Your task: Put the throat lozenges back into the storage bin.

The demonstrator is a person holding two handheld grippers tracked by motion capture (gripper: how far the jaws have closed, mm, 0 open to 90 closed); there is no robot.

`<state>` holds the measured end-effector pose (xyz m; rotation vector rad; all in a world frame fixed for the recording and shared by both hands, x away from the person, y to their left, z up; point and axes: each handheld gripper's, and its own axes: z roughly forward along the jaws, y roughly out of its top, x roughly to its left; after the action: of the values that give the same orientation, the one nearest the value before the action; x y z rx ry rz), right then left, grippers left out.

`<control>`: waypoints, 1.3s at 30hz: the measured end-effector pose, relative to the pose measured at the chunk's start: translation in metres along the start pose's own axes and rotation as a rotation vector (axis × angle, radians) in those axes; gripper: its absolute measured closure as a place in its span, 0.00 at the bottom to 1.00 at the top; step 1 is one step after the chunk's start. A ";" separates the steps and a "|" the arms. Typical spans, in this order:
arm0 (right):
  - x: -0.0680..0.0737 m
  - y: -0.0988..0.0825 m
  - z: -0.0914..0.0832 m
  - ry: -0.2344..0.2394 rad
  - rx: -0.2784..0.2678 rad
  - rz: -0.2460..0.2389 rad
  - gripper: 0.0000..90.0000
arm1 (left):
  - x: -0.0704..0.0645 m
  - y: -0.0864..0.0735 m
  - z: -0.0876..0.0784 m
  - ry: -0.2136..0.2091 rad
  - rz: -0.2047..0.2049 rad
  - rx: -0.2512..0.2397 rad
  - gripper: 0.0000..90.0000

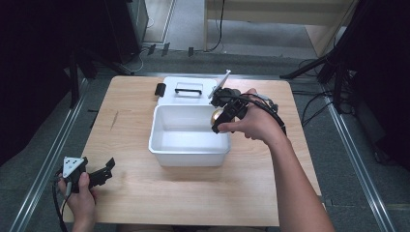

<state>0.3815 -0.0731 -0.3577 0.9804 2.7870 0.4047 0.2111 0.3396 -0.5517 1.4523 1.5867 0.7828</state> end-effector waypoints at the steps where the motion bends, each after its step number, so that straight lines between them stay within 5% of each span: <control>1: 0.002 0.001 0.002 -0.002 0.000 -0.015 0.23 | 0.000 0.000 0.000 -0.001 -0.001 0.000 0.00; 6: 0.006 0.004 0.005 0.004 -0.009 -0.054 0.23 | 0.000 0.000 0.000 0.000 0.003 0.000 0.00; 9: 0.010 0.006 0.010 0.003 -0.011 -0.133 0.23 | 0.000 0.000 0.000 -0.001 -0.001 0.001 0.00; 19: 0.012 0.008 0.028 -0.010 -0.001 -0.205 0.23 | 0.001 0.000 0.000 -0.004 -0.002 0.002 0.00; 39: 0.011 0.004 0.061 0.008 0.059 -0.255 0.22 | 0.001 0.000 0.000 -0.004 -0.004 0.007 0.00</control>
<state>0.3896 -0.0507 -0.4151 0.6225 2.8953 0.2921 0.2115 0.3401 -0.5518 1.4541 1.5907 0.7724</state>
